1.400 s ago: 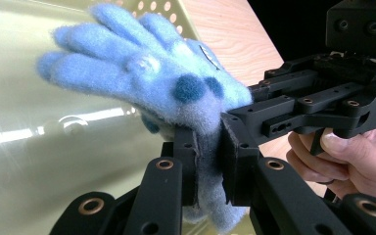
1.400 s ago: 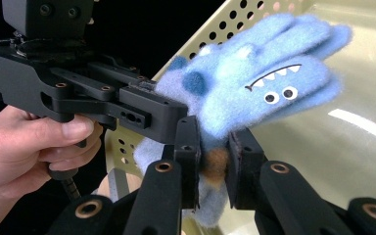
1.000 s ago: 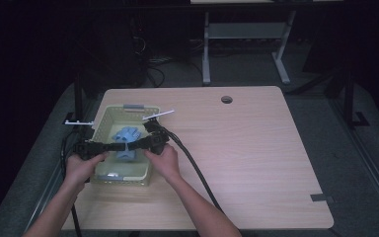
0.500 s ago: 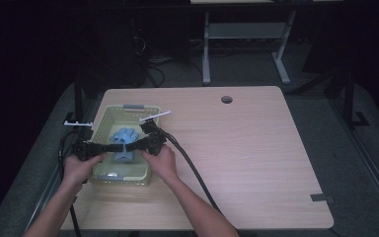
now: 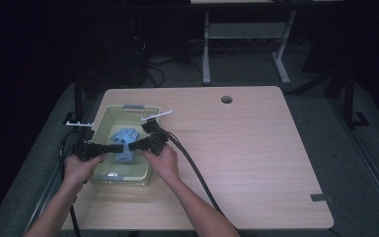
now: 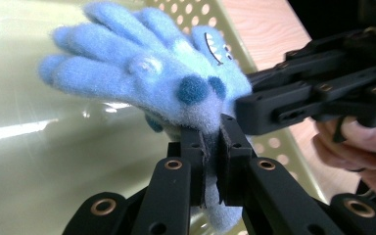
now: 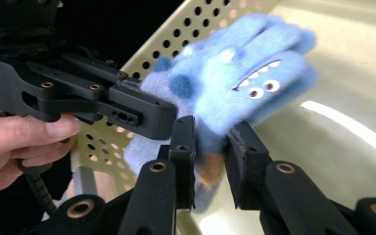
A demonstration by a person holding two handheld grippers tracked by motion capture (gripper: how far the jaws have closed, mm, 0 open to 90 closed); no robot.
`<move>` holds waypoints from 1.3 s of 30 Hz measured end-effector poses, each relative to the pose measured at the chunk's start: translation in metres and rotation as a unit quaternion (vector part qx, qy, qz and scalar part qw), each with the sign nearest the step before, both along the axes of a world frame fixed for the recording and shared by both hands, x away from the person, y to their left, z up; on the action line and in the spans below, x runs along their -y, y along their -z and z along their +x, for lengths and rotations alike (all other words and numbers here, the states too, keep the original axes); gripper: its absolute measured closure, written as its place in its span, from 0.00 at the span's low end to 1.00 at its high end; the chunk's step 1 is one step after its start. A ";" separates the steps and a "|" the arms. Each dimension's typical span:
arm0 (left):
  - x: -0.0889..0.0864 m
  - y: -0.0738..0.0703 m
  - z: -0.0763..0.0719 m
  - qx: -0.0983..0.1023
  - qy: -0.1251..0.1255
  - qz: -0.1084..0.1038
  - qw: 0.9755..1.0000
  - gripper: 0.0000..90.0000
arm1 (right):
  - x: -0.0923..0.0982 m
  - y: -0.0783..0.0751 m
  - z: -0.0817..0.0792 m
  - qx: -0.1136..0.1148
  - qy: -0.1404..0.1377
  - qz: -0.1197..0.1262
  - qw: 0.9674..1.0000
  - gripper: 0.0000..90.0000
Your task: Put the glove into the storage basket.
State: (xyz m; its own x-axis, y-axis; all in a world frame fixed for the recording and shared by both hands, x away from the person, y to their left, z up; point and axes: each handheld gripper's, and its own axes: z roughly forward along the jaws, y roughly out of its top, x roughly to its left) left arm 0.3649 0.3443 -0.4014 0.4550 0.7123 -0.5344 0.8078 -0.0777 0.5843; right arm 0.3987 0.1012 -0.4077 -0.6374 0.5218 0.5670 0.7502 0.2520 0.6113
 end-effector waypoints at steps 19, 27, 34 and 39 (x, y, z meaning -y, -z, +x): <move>0.013 0.007 0.014 -0.044 -0.010 0.151 0.987 0.66 | 0.017 -0.005 -0.003 0.006 -0.002 0.009 1.000 0.79; 0.007 -0.004 0.010 -0.017 -0.013 0.173 0.985 0.84 | 0.021 -0.008 -0.005 0.006 -0.003 0.016 1.000 0.78; 0.025 0.012 0.018 -0.050 0.014 0.232 0.971 0.85 | 0.025 -0.009 -0.006 0.011 -0.005 0.019 1.000 0.78; 0.031 0.017 0.023 -0.063 0.019 0.255 0.965 0.86 | 0.028 -0.008 -0.005 0.011 -0.006 0.022 1.000 0.76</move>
State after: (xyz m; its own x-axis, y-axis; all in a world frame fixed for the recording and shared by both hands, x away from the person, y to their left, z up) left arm 0.3880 0.3135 -0.4185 0.4403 0.8812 -0.1720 0.8609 -0.3600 0.3595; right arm 0.3935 0.0733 -0.3993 -0.6563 0.4884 0.5751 0.7332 0.2329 0.6389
